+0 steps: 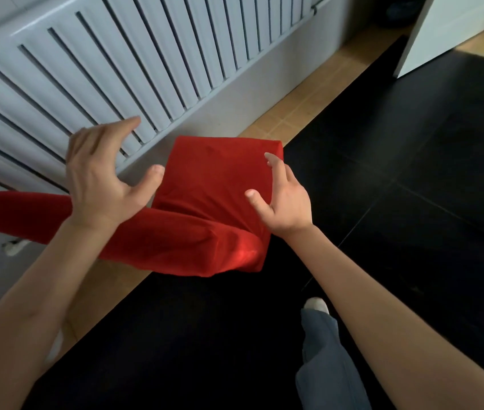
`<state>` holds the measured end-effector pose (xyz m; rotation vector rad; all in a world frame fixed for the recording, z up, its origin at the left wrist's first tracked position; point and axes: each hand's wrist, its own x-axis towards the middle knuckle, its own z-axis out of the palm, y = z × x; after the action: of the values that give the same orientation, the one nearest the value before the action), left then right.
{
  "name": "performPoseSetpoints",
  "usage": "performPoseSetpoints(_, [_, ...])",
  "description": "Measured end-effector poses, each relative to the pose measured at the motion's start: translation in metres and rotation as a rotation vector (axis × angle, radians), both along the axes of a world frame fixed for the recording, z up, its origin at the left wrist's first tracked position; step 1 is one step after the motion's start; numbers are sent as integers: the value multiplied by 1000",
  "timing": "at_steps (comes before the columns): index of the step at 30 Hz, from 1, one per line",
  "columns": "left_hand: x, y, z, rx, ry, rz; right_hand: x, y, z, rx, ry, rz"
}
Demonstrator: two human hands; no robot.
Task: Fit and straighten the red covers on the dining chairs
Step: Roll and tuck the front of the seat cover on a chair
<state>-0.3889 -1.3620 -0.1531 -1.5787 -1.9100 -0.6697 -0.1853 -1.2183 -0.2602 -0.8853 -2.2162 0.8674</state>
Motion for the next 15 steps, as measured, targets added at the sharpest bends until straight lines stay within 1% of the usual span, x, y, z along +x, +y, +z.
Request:
performPoseSetpoints(9, [-8, 41, 16, 4, -59, -104, 15, 19, 39, 56, -71, -114])
performPoseSetpoints(15, [6, 96, 23, -75, -78, -198, 46, 39, 52, 54, -34, -240])
